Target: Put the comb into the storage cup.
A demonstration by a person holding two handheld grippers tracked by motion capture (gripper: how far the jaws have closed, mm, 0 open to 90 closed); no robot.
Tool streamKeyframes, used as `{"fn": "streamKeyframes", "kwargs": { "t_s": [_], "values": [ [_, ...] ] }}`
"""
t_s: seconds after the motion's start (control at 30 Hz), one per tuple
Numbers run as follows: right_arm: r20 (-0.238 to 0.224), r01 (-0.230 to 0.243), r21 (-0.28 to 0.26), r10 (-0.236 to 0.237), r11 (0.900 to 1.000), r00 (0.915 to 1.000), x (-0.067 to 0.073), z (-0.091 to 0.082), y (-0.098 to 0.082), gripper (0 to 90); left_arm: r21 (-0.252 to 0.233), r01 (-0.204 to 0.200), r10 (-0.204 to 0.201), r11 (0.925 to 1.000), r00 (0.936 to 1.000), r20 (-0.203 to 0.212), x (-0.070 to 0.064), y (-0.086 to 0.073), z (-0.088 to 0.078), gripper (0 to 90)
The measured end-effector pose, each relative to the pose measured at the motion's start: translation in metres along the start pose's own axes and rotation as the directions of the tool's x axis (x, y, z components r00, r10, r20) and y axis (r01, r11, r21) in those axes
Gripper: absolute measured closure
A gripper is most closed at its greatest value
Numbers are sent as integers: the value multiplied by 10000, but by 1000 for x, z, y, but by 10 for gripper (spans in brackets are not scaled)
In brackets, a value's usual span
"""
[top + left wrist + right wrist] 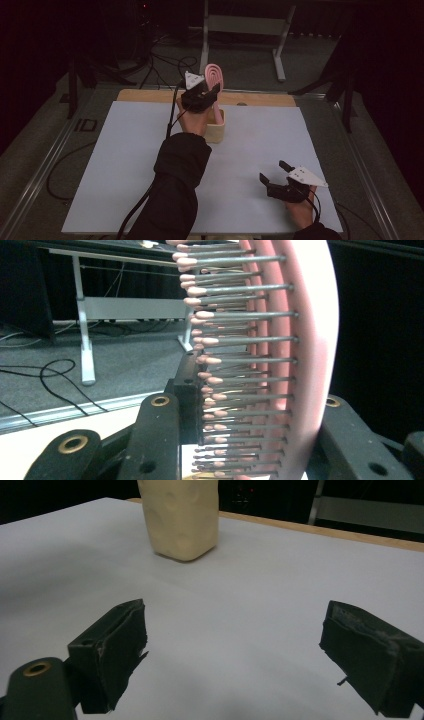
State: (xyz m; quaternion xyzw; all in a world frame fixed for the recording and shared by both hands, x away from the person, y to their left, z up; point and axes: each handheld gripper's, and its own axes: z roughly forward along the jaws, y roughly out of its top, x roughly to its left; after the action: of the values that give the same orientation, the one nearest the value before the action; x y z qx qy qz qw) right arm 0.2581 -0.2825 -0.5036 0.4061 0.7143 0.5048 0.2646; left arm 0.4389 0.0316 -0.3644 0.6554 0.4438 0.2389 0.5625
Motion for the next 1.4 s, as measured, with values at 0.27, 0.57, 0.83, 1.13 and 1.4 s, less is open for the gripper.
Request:
{"fn": "streamKeyframes", "kwargs": {
  "t_s": [0.27,0.57,0.83,1.13,1.4],
  "values": [
    [2,27,7,-27,10000,10000,0,0,0,111,61,54,-54,10000,10000,1,1,-4,1,648],
    [2,53,29,-53,10000,10000,0,1,0,111,105,133,-133,9999,9999,-12,3,-11,1,647],
    [9,84,39,-84,10000,10000,0,1,-1,111,254,407,-406,9989,9992,-21,7,-22,4,646],
    [-1,113,77,-113,9999,9999,1,2,-1,111,354,486,-486,9982,9988,-29,9,-29,5,646],
    [-3,106,84,-106,9999,9999,1,2,-1,112,387,525,-522,9979,9986,-86,8,-35,5,646]
  ]
}}
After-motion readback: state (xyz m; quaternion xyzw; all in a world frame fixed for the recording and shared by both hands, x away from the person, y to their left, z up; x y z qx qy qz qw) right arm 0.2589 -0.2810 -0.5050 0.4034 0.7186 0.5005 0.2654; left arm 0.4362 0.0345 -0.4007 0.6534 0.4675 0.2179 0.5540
